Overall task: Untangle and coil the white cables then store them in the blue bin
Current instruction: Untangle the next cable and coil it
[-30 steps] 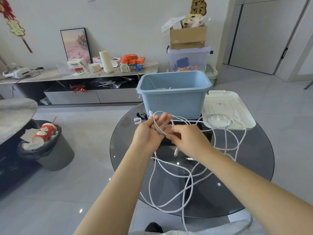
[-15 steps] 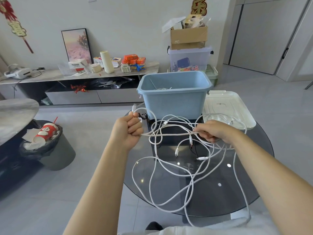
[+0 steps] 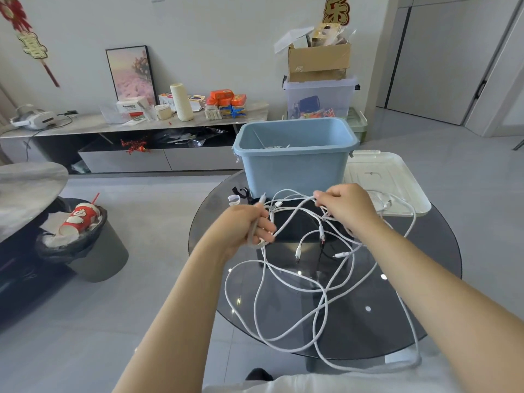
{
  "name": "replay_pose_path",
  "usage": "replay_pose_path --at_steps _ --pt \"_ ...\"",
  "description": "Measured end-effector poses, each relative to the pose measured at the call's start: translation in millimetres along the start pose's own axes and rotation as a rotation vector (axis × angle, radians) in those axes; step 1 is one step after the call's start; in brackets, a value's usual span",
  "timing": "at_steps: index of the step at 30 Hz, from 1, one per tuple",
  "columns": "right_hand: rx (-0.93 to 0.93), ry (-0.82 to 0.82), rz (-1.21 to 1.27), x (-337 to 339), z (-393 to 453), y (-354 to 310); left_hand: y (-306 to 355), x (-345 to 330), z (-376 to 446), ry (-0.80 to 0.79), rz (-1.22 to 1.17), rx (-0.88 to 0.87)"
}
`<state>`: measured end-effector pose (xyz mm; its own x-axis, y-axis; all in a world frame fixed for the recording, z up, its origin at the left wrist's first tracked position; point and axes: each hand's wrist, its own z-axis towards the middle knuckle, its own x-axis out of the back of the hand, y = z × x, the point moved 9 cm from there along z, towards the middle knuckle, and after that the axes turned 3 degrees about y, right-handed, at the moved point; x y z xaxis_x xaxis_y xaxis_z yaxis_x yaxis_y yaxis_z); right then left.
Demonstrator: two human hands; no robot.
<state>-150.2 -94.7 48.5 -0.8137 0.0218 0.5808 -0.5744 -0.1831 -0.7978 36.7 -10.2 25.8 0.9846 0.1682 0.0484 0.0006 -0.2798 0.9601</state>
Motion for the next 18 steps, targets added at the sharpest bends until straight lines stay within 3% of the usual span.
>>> replay_pose_path --at_steps 2,5,10,13,16,18 --pt "0.045 0.054 0.031 -4.2 -8.6 -16.8 -2.6 -17.4 -2.2 -0.04 0.033 0.006" --pt "0.174 0.082 0.037 -13.9 -29.0 -41.9 -4.2 -31.5 0.3 -0.029 -0.138 0.022" --pt "0.477 0.065 -0.261 -28.1 -60.9 -74.5 -0.8 -33.7 5.3 0.001 -0.492 0.054" --pt "0.447 -0.002 -0.33 -34.8 -59.7 -67.7 6.6 -30.5 5.0 -0.037 -0.779 0.052" --pt "0.337 -0.149 -0.182 -43.3 -50.9 -52.6 7.9 -22.6 7.2 0.06 -0.859 0.023" --pt "0.358 -0.238 -0.213 -49.2 -47.4 -45.7 8.2 -13.5 11.2 0.122 -0.921 -0.023"
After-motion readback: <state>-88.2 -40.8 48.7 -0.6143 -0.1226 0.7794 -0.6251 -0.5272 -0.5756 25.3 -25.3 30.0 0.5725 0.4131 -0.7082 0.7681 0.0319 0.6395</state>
